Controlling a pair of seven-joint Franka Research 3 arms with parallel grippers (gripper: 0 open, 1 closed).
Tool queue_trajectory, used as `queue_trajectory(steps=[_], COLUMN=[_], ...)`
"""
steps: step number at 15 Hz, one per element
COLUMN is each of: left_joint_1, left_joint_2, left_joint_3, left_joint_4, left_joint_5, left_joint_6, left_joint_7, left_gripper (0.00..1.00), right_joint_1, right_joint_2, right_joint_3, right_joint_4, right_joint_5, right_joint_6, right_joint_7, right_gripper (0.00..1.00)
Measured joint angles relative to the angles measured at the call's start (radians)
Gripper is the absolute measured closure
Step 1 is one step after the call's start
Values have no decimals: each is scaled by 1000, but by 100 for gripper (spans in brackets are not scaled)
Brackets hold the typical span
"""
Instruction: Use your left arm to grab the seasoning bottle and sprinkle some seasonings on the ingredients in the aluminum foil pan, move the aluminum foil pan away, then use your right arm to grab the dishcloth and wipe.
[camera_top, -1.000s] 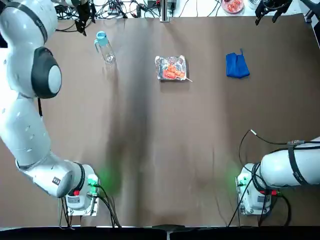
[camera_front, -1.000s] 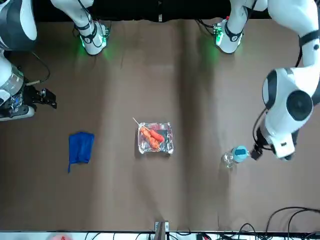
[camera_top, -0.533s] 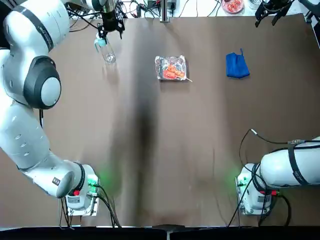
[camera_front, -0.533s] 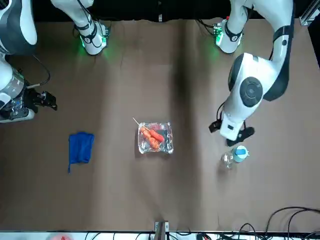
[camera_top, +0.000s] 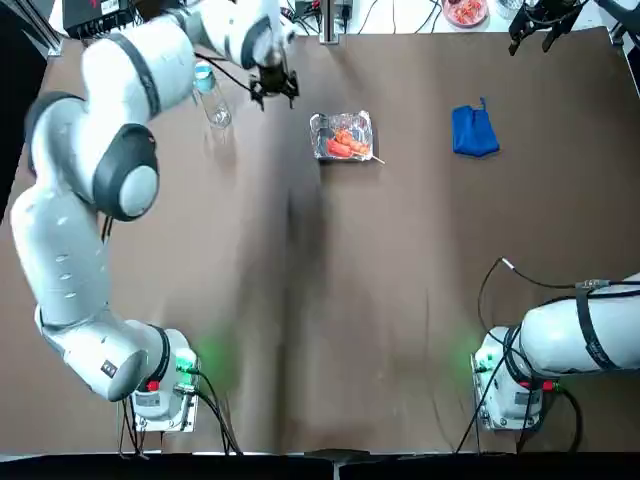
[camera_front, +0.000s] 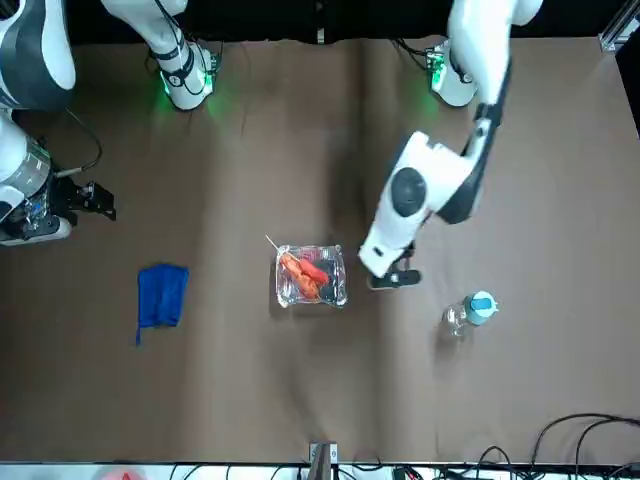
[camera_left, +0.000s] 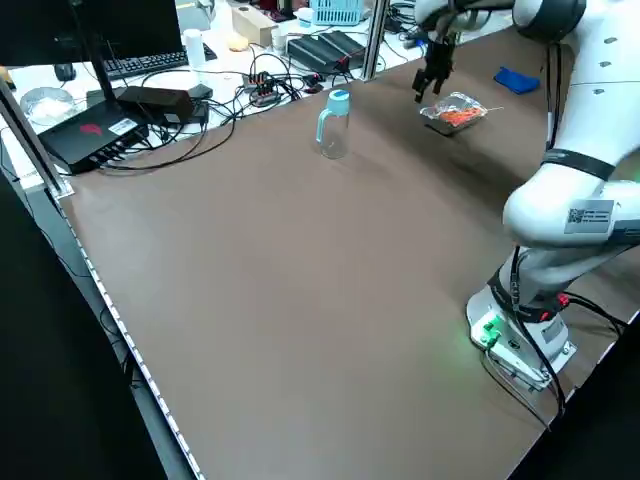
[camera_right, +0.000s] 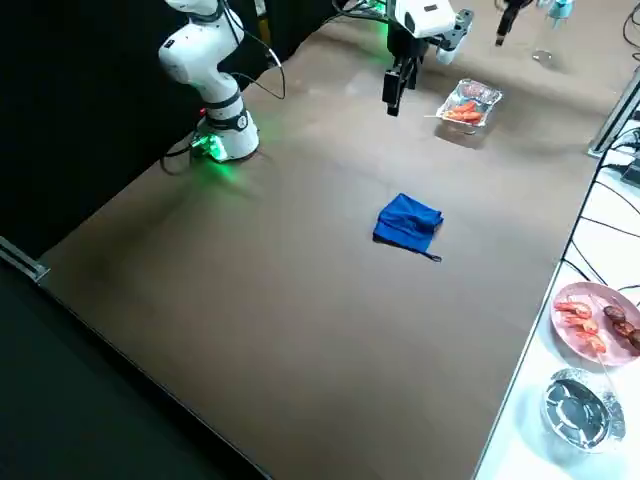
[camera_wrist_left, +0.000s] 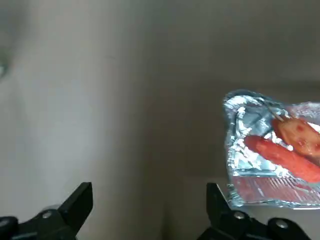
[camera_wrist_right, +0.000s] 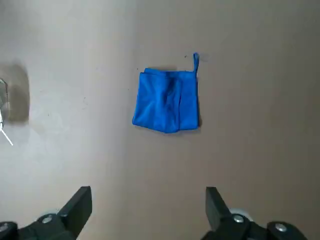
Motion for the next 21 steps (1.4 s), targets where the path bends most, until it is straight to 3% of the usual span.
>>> queue_trajectory(steps=[6,10,12,14,15,19,20,21], left_joint_1=[-91,-118,-120,-121,-122,-122,-122,-122], left_joint_2=[167,244,253,253,253,253,253,253], left_joint_3=[-3,-4,-7,-8,-8,-8,-8,-8], left_joint_4=[24,48,56,62,64,64,64,65], left_joint_5=[-2,-5,-8,-22,-50,-56,-56,-56], left_joint_6=[251,282,283,283,283,283,283,283], left_joint_7=[-37,-66,-72,-79,-79,-79,-79,-79], left_gripper=[0,0,16,36,55,91,99,99], right_joint_1=[0,0,2,8,11,26,33,37], right_joint_2=[0,0,0,0,1,51,71,88], right_joint_3=[0,0,2,4,6,8,8,9], right_joint_4=[0,-1,-1,-1,-1,-9,-9,-9], right_joint_5=[0,0,0,0,0,1,1,1], right_joint_6=[-3,-7,-10,-10,-7,-8,-4,0], right_joint_7=[0,0,0,0,1,-1,-1,-1], right_gripper=[0,0,0,0,0,0,0,0])
